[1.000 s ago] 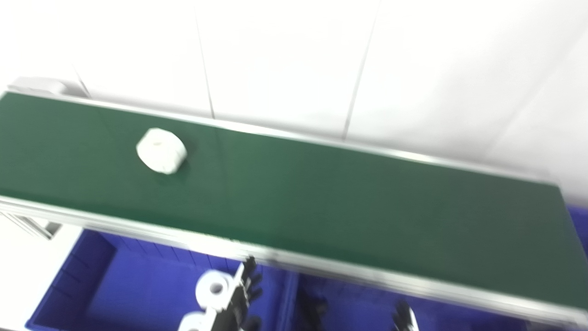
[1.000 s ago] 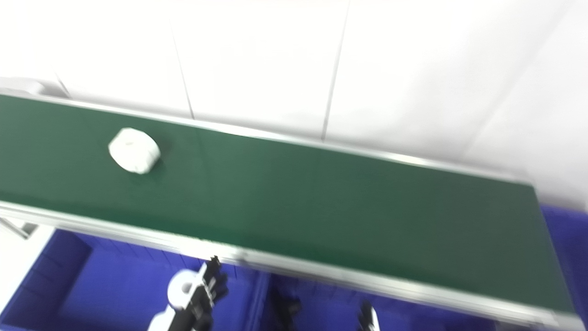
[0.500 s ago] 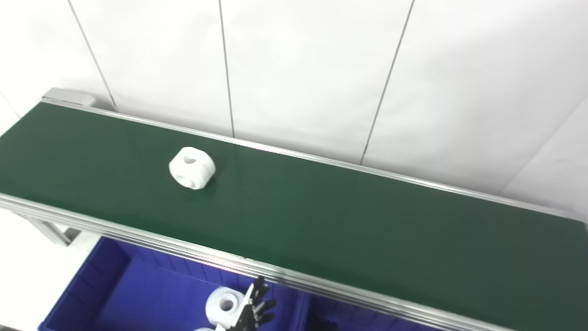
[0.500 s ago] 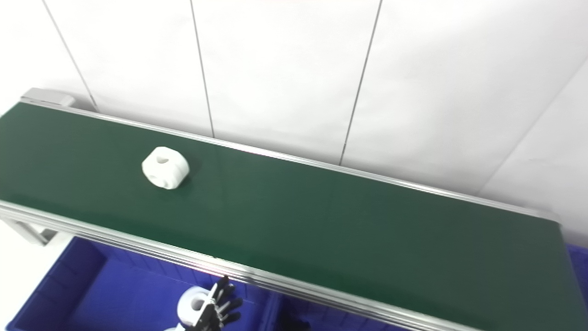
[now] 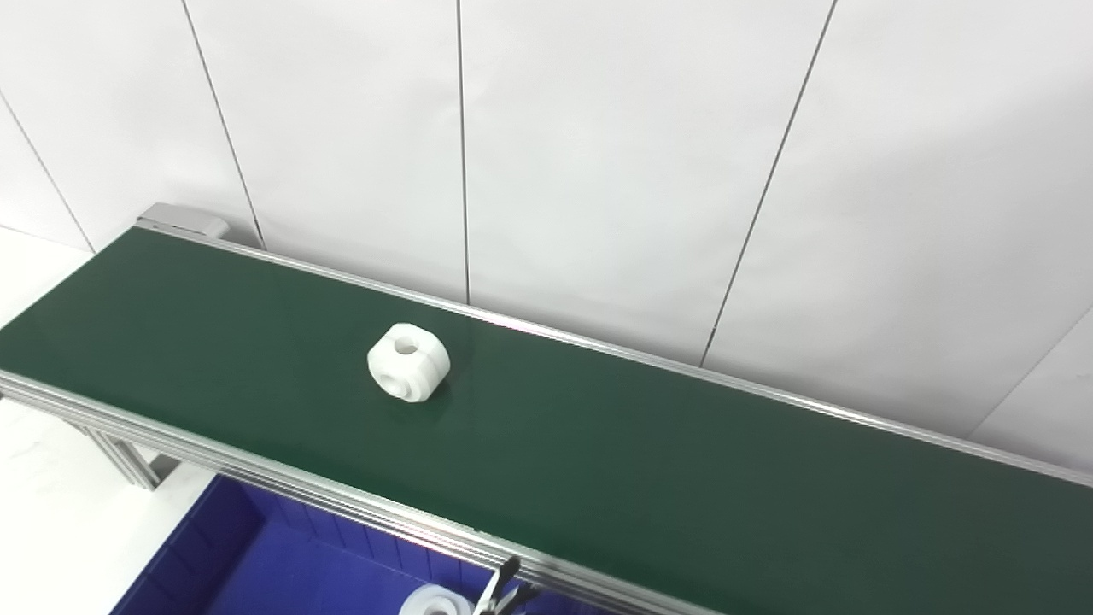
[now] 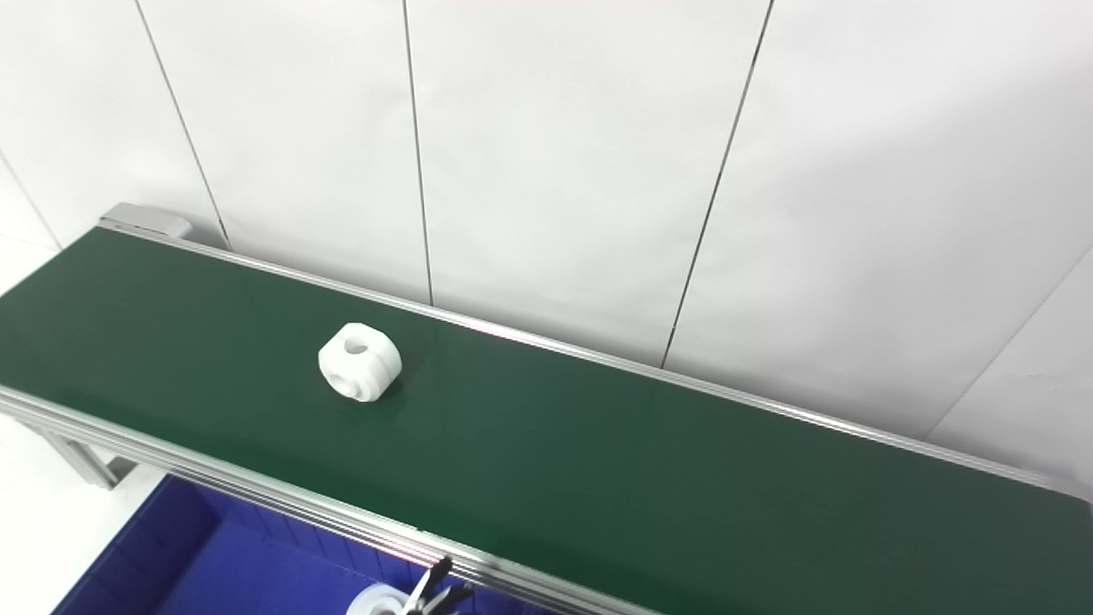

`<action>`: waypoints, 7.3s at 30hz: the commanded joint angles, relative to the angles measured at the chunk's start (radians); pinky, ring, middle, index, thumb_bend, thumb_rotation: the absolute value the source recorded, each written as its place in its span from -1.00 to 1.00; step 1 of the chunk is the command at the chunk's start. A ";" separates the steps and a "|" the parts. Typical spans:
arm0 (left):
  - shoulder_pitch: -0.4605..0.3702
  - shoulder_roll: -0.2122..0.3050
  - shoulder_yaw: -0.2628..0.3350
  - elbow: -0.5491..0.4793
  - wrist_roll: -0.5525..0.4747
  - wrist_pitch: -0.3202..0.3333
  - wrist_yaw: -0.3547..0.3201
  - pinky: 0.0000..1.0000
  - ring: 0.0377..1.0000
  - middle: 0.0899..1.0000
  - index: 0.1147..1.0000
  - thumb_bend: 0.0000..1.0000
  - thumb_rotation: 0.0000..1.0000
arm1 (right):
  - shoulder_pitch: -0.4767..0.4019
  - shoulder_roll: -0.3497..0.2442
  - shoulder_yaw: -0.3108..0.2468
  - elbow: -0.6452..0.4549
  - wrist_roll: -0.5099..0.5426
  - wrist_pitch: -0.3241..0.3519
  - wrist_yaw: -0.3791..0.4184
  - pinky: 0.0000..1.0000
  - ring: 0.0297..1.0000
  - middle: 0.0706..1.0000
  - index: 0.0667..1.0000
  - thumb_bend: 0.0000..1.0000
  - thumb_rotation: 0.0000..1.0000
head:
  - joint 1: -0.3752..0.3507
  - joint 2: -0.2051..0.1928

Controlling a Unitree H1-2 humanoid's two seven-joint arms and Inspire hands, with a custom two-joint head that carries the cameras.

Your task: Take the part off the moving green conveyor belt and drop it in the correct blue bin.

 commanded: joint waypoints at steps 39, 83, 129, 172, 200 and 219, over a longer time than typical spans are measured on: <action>-0.999 0.577 0.160 0.260 0.436 0.028 -0.262 0.83 0.87 0.91 0.86 1.00 -0.30 | -0.007 0.036 0.035 -0.001 -0.006 -0.056 0.008 1.00 1.00 1.00 1.00 0.74 1.00 | -0.041 0.009; -1.140 0.598 -0.129 0.668 0.820 0.100 0.048 -0.13 -0.15 -0.13 -0.15 0.05 -1.00 | 0.042 0.036 0.068 -0.079 0.008 -0.008 0.019 1.00 1.00 1.00 1.00 0.78 1.00 | -0.059 0.047; -0.501 0.732 0.394 -0.315 0.458 0.319 -0.370 -0.25 -0.12 -0.10 -0.19 0.04 -1.00 | 0.076 -0.028 0.052 -0.278 0.072 0.136 0.068 1.00 1.00 1.00 1.00 0.70 1.00 | 0.175 0.278; -0.101 0.704 0.552 -0.254 0.620 0.313 -0.392 0.73 0.82 0.89 0.81 1.00 0.40 | 0.048 -0.001 0.075 -0.377 0.108 0.259 0.087 1.00 1.00 1.00 1.00 0.78 1.00 | 0.206 0.332; -0.065 0.190 0.329 -0.536 -0.169 0.416 -0.293 1.00 1.00 1.00 1.00 1.00 0.91 | 0.060 0.117 0.156 -0.368 -0.070 0.232 0.019 0.91 0.90 0.93 1.00 0.74 1.00 | -0.357 0.442; -0.233 0.150 0.159 -0.391 -0.205 0.493 -0.342 1.00 1.00 1.00 1.00 1.00 0.98 | 0.032 0.196 0.212 -0.368 -0.193 0.283 -0.111 0.84 0.84 0.87 0.95 0.65 1.00 | -0.673 0.509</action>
